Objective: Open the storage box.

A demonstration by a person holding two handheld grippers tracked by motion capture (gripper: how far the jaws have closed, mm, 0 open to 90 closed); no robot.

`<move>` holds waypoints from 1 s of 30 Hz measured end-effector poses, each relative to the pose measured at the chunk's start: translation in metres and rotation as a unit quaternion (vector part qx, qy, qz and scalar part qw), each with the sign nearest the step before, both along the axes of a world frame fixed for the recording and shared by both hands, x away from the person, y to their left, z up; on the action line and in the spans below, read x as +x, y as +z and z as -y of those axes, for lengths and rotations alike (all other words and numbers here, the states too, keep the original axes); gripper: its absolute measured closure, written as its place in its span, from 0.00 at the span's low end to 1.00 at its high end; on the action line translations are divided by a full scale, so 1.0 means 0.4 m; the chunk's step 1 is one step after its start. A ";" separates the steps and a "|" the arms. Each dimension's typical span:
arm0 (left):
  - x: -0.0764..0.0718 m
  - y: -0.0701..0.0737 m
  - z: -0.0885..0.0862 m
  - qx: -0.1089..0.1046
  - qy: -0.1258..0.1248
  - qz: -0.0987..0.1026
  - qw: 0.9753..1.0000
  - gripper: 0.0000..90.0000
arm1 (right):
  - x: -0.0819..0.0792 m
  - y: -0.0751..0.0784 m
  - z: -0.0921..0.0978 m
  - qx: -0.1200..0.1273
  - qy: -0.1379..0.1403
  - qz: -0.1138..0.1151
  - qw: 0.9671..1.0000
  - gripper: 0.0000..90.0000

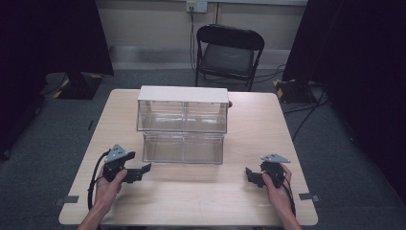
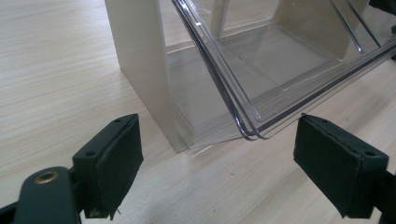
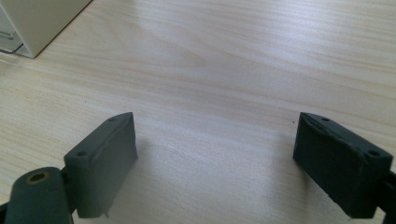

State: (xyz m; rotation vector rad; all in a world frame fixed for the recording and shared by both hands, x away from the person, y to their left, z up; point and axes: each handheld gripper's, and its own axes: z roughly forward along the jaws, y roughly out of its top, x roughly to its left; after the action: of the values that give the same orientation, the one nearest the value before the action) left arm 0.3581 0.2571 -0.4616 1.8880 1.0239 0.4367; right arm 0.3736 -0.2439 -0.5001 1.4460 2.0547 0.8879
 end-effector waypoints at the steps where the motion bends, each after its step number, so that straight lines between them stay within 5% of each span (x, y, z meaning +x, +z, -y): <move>1: -0.001 0.001 0.001 0.000 0.001 0.000 1.000 0.17 | 0.000 0.000 0.000 0.000 0.000 0.000 1.000 0.14; 30: 0.004 0.013 0.006 -0.013 0.013 0.005 1.000 0.17 | 0.000 0.000 0.000 0.000 0.000 0.000 1.000 0.14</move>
State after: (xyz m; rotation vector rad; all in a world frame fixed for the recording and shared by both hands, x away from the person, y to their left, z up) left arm 0.3599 0.2546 -0.4564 1.8504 1.0428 0.4453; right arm 0.3736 -0.2439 -0.5001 1.4464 2.0545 0.8879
